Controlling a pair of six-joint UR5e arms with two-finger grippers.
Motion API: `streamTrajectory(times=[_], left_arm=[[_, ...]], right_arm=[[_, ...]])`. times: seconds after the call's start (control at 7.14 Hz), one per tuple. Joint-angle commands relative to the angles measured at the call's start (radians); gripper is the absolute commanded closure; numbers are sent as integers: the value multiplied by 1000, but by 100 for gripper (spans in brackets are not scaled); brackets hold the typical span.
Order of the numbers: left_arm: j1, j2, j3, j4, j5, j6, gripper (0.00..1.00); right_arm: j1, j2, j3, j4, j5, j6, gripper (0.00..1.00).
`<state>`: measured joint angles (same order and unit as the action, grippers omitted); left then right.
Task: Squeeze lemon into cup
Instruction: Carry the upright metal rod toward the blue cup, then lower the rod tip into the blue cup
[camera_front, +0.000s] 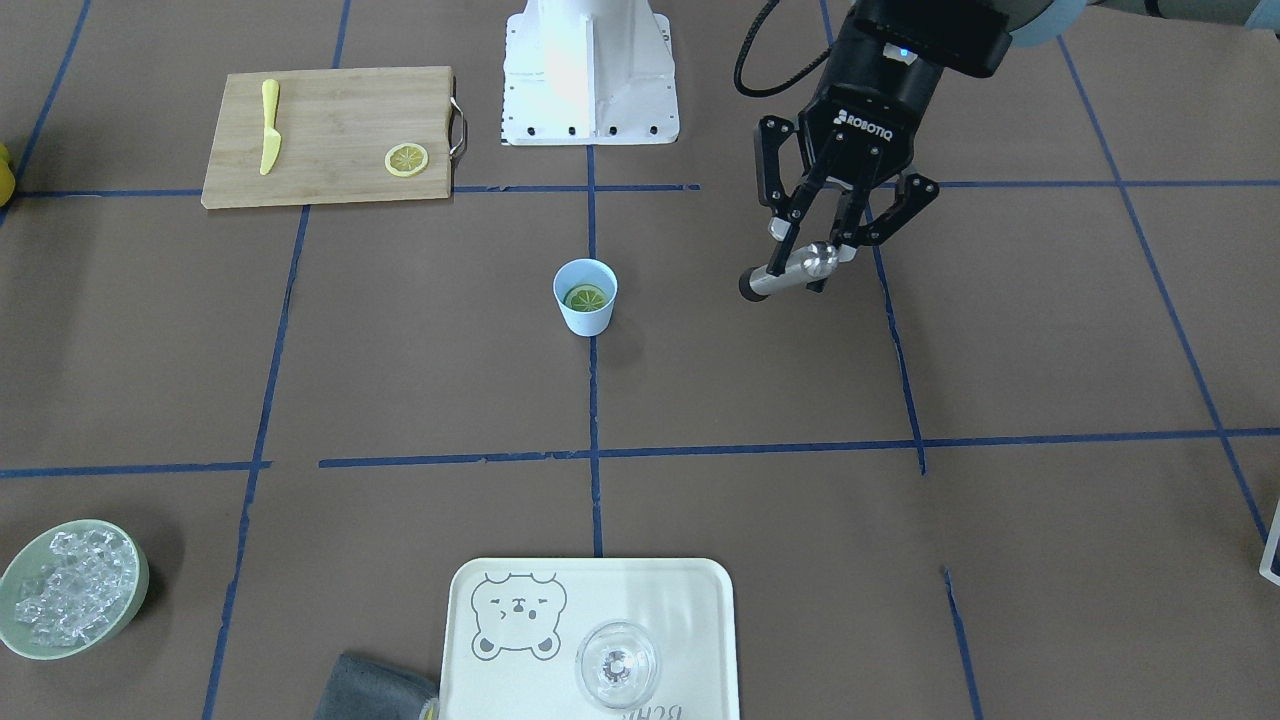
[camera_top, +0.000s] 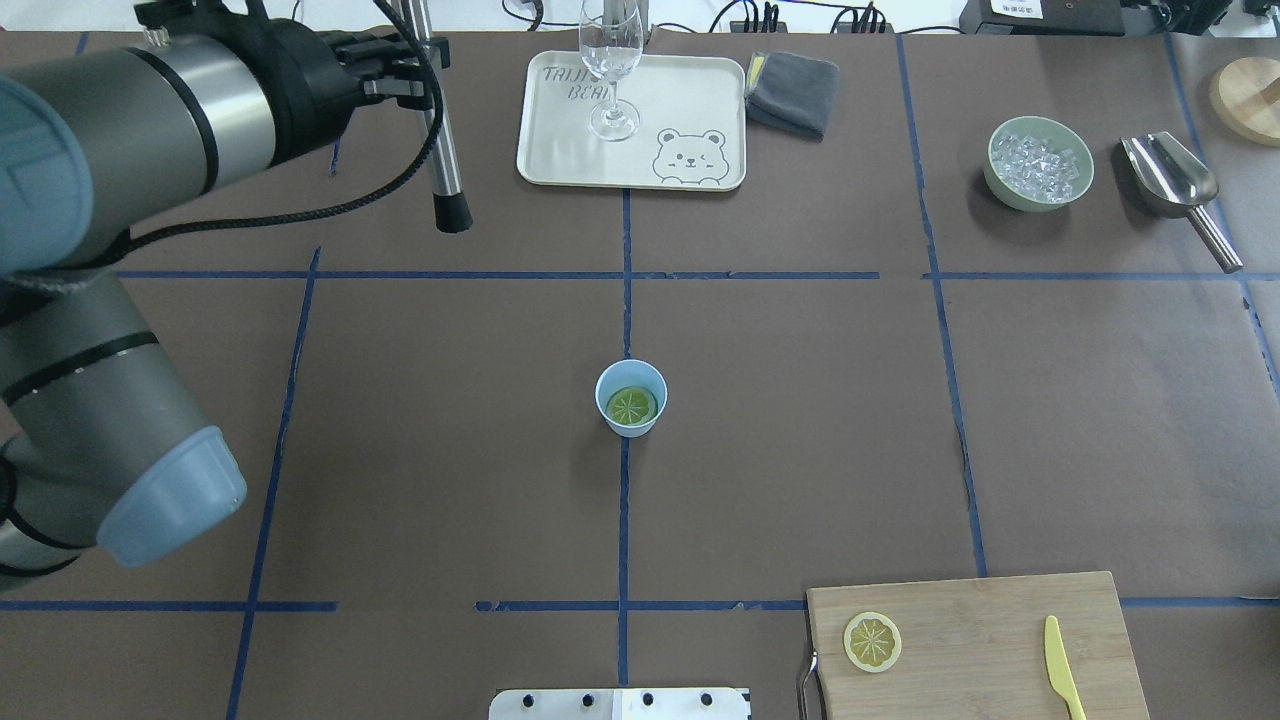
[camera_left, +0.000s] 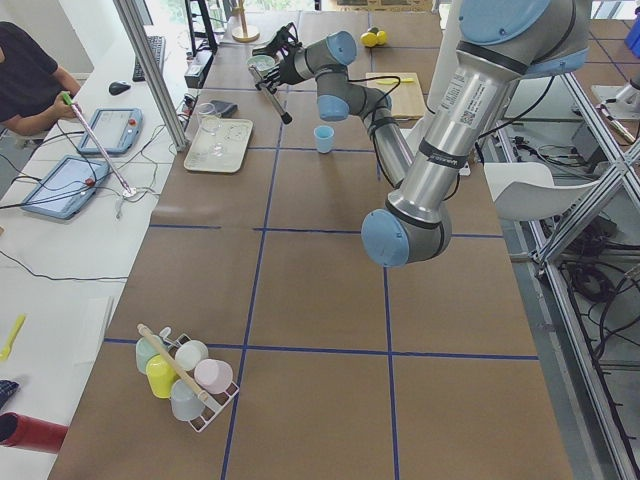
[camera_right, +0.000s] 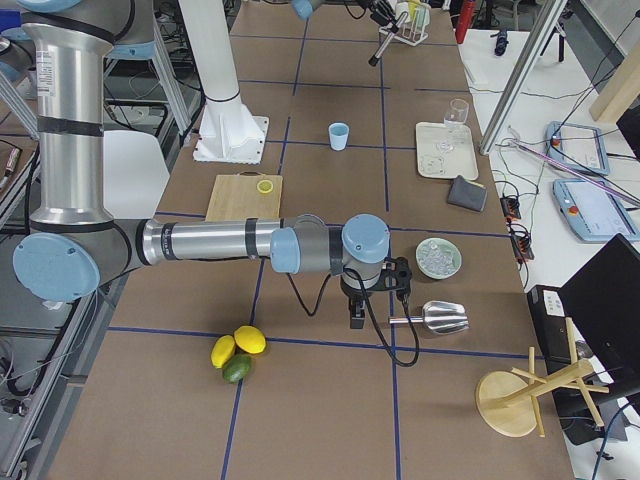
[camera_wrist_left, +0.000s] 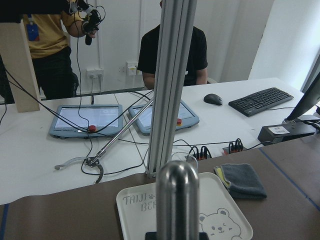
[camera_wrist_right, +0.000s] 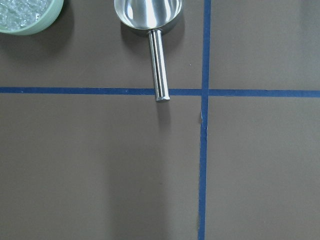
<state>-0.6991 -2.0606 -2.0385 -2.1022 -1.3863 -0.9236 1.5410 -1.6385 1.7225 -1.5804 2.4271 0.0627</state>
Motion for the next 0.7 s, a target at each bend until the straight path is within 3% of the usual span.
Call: streamTrajectory(times=[0.0, 0.28, 0.42, 0.56], left_arm=[[189, 0, -17, -16, 292, -58, 100], [329, -4, -16, -25, 532, -60, 100], [417, -4, -6, -83, 676, -58, 100], [482, -10, 18, -160, 746, -58, 100]], right_arm=[[1, -4, 8, 2, 7, 0, 0], [1, -4, 9, 10, 7, 0, 0], [1, -4, 3, 31, 4, 0, 0], [1, -4, 3, 37, 4, 2, 0]])
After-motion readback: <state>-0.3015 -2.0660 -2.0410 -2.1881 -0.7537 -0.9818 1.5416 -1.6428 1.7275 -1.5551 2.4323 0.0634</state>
